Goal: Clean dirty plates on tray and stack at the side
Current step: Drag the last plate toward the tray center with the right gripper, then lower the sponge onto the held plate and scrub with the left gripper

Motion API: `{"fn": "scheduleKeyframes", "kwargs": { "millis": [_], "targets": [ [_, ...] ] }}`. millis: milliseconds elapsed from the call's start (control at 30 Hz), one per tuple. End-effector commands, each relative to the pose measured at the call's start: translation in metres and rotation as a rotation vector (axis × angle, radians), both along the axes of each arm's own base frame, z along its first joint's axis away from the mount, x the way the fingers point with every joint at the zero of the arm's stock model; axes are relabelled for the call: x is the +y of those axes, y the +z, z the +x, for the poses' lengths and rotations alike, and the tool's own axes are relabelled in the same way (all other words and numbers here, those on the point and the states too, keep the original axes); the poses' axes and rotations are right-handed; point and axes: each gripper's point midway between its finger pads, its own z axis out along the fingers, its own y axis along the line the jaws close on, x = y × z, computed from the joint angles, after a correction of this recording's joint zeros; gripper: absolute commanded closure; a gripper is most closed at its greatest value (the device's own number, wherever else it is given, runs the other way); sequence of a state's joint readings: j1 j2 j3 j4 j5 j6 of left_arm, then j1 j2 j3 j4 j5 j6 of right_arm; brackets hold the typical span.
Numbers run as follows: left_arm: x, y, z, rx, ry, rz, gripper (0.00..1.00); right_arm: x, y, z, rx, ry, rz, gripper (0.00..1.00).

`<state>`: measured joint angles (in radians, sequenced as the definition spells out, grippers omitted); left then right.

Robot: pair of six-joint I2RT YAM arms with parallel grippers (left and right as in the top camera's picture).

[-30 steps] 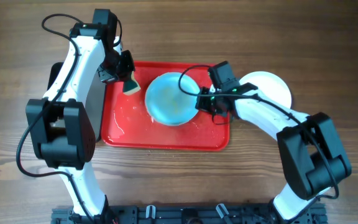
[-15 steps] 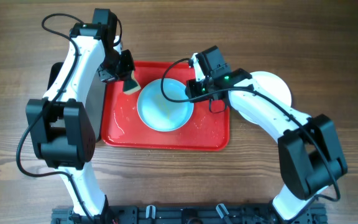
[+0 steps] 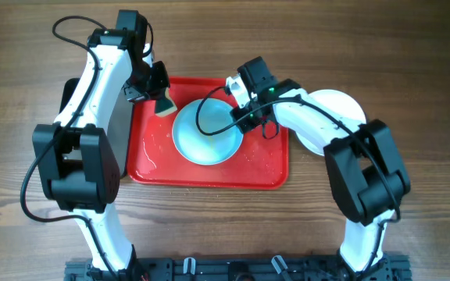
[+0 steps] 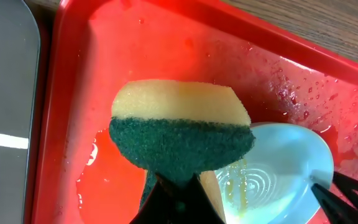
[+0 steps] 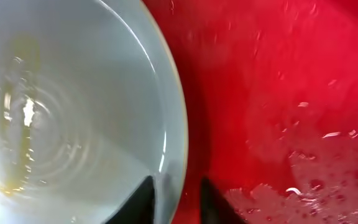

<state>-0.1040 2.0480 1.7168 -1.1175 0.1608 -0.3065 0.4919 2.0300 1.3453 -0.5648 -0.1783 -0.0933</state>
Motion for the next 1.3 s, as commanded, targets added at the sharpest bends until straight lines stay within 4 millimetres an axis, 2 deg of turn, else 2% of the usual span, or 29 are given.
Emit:
{"fn": "scheduleKeyframes", "kwargs": {
  "millis": [0, 100, 200, 267, 367, 467, 700, 733, 767, 833, 900, 933, 1000, 1100, 1167, 1267],
  "targets": [
    [-0.002, 0.0, 0.001, -0.001, 0.011, 0.004, 0.96, 0.001, -0.002, 0.001, 0.008, 0.007, -0.003, 0.85],
    [-0.001, -0.001, 0.001, 0.0, 0.011, 0.004, 0.96, -0.002, -0.005, -0.008, 0.059, -0.029, -0.009, 0.95],
    [-0.001, -0.001, 0.001, 0.0, 0.011, 0.004, 0.96, -0.001, 0.002, -0.025, 0.182, -0.111, 0.014, 0.96],
    [-0.002, -0.001, 0.001, 0.0, 0.011, 0.004, 0.96, 0.0, 0.012, -0.028, 0.253, -0.242, 0.025, 0.96],
    [-0.001, -0.001, 0.0, 0.004, 0.011, 0.004, 0.96, 0.017, 0.021, -0.026, 0.354, -0.448, 0.136, 0.96],
    [-0.001, -0.001, -0.003, 0.015, 0.011, 0.005, 0.96, 0.025, 0.011, -0.016, 0.343, -0.557, 0.154, 0.96],
    [-0.001, -0.001, -0.004, 0.018, 0.011, 0.006, 0.96, 0.033, -0.025, -0.013, 0.359, -0.593, 0.128, 0.96],
    [-0.001, -0.001, -0.004, 0.018, 0.011, 0.006, 0.96, 0.034, -0.026, -0.012, 0.355, -0.592, 0.133, 0.95],
    [-0.001, -0.001, -0.004, 0.018, 0.011, 0.006, 0.96, 0.035, -0.028, -0.011, 0.352, -0.591, 0.135, 0.86],
    [-0.001, -0.001, -0.004, 0.018, 0.011, 0.006, 0.96, 0.035, -0.028, -0.01, 0.35, -0.591, 0.137, 0.78],
    [-0.001, -0.001, -0.004, 0.02, 0.011, 0.006, 0.96, 0.035, -0.028, -0.01, 0.35, -0.592, 0.137, 0.78],
    [-0.002, -0.002, -0.005, 0.023, 0.009, 0.006, 0.96, 0.035, -0.028, -0.01, 0.35, -0.591, 0.137, 0.82],
    [-0.004, -0.006, -0.01, 0.038, 0.003, 0.008, 0.96, 0.035, -0.029, -0.01, 0.35, -0.592, 0.138, 0.96],
    [-0.011, -0.024, -0.023, 0.077, -0.021, 0.014, 0.96, 0.036, -0.029, -0.009, 0.346, -0.59, 0.142, 0.96],
    [-0.019, -0.044, -0.031, 0.082, -0.044, 0.016, 0.96, 0.036, -0.028, -0.008, 0.344, -0.589, 0.144, 0.96],
    [-0.027, -0.062, -0.037, 0.075, -0.065, 0.016, 0.96, 0.036, -0.028, -0.008, 0.343, -0.584, 0.143, 0.95]
  ]
}}
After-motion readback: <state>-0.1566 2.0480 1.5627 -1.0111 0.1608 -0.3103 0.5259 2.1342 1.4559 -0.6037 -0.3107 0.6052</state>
